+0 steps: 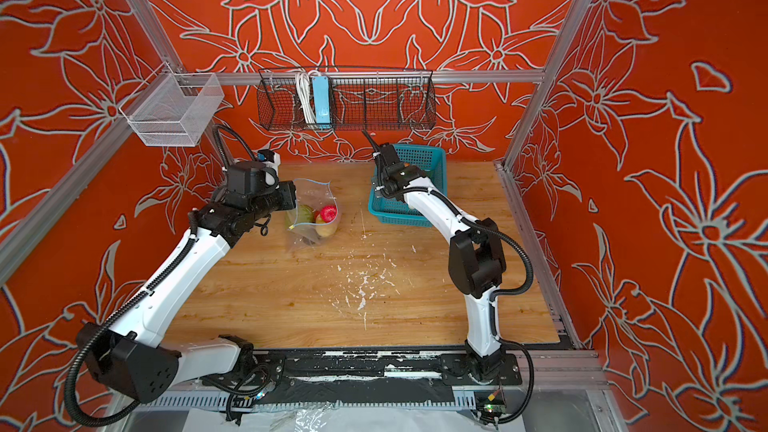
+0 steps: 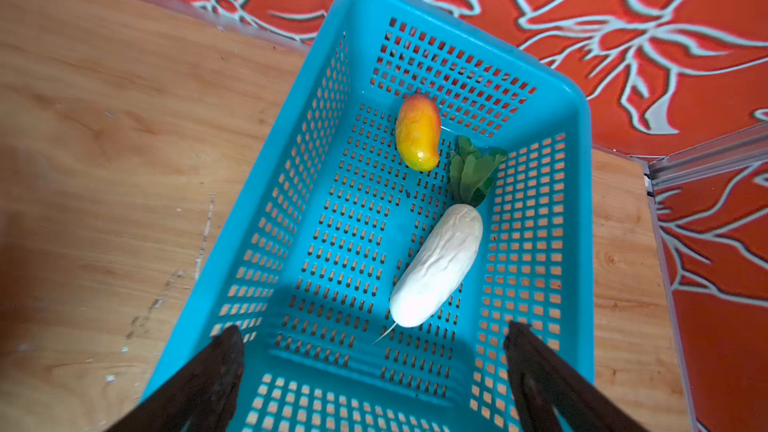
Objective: Place the food in the zip-top bag and seal the zipper
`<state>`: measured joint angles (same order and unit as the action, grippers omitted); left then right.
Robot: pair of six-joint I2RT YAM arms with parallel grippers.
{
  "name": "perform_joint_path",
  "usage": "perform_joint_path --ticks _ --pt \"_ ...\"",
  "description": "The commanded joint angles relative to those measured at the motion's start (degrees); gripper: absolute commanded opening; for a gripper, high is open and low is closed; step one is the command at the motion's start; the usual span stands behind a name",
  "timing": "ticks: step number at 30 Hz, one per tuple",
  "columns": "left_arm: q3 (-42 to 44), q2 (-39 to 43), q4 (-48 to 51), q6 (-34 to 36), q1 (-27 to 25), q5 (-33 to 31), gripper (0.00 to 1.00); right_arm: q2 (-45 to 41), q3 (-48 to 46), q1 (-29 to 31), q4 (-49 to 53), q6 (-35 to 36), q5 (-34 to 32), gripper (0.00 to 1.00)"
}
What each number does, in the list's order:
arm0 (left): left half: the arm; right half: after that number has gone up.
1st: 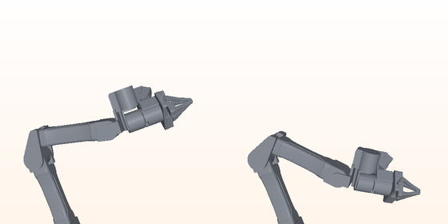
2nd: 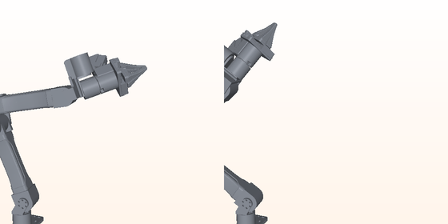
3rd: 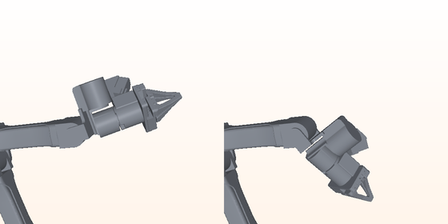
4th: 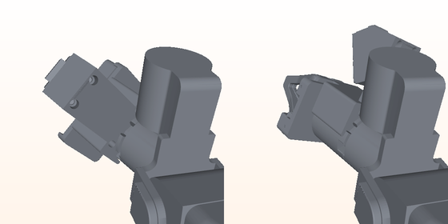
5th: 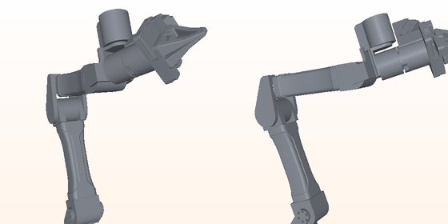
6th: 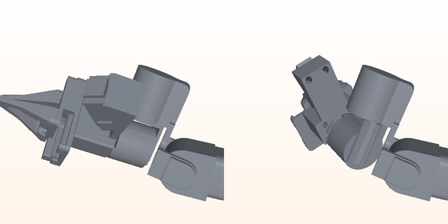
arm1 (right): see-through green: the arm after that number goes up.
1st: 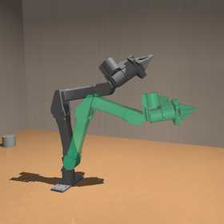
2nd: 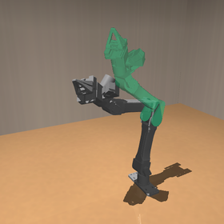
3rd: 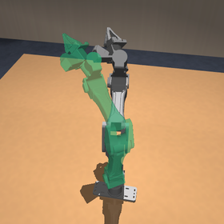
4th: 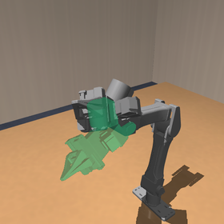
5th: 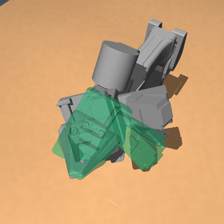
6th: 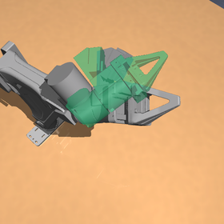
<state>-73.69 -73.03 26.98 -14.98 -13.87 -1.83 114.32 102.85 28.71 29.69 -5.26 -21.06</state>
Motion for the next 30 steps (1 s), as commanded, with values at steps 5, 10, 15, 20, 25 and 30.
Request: perform_joint_path --ticks 5,10,15,20,25,30 --pt "-0.2 0.5 0.2 0.7 0.2 -0.2 0.0 3.7 3.8 -2.6 -4.6 2.4 -0.8 0.98" --pt "-0.1 0.6 0.2 0.8 0.2 -0.3 0.0 6.2 3.7 -4.5 -7.1 3.0 4.1 0.98" --pt "-0.2 0.6 0.2 0.7 0.2 -0.3 0.0 8.6 5.2 -5.9 -7.8 2.0 7.8 0.97" --pt "-0.2 0.7 0.2 0.8 0.2 -0.5 0.0 12.7 9.8 -6.6 -5.4 1.3 7.5 0.92" --pt "-0.1 0.5 0.2 0.9 0.2 -0.6 0.0 16.5 13.6 -7.9 -3.6 1.0 10.0 0.86" --pt "-0.2 0.1 0.3 1.0 0.2 -0.7 0.0 18.9 16.2 -9.8 -3.1 -1.2 13.3 0.8"
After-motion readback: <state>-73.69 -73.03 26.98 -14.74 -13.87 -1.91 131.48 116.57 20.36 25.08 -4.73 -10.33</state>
